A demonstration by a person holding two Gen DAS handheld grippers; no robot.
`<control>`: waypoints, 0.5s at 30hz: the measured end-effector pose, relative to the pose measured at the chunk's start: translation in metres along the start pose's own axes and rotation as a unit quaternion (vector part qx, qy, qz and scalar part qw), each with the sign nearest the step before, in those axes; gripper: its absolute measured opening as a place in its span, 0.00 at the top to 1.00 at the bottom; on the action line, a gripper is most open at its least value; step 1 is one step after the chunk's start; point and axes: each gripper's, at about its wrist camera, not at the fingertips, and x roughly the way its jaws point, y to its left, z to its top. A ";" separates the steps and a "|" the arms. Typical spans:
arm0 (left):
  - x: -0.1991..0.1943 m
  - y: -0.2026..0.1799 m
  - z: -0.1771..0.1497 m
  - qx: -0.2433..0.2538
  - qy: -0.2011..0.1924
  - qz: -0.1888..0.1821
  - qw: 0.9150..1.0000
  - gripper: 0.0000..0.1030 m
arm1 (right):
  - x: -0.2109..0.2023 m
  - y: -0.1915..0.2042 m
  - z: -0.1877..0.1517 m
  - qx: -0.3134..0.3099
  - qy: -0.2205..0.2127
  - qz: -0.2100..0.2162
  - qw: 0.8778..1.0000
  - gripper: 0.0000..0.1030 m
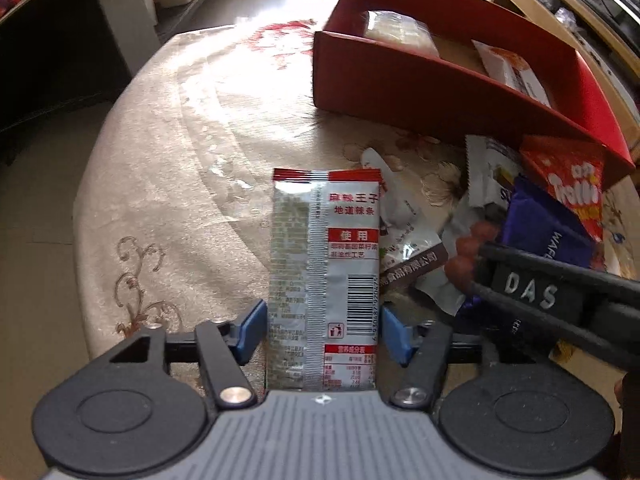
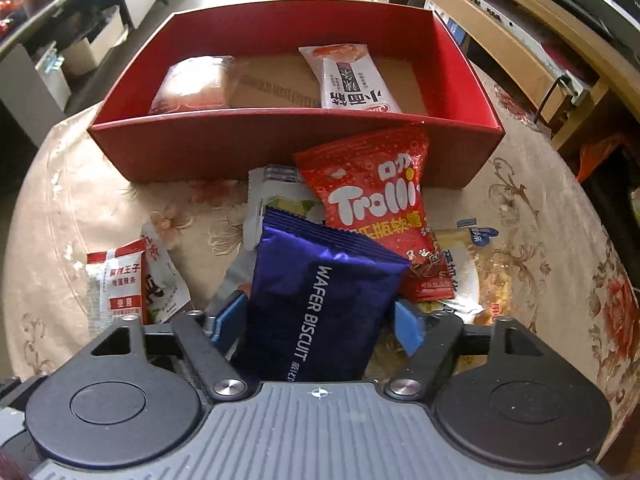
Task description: Organize snacks
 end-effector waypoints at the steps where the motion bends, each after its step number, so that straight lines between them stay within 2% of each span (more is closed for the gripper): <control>1: -0.002 -0.001 -0.002 0.006 0.000 0.002 1.000 0.35 | -0.001 0.002 -0.002 -0.006 -0.001 -0.002 1.000 0.24; 3: -0.001 -0.003 -0.003 0.013 -0.002 0.010 1.000 0.36 | -0.002 0.005 -0.005 -0.028 -0.002 -0.006 1.000 0.25; 6: -0.003 -0.005 -0.005 0.026 -0.004 0.017 1.000 0.42 | -0.007 0.004 -0.010 -0.038 -0.001 -0.004 0.999 0.27; 7: -0.004 -0.004 -0.005 0.022 -0.003 0.016 1.000 0.46 | -0.009 0.001 -0.011 -0.037 -0.001 -0.001 0.999 0.27; 15: -0.008 0.007 -0.005 -0.008 0.007 0.009 1.000 0.50 | -0.028 -0.019 -0.023 -0.036 -0.008 0.012 0.999 0.27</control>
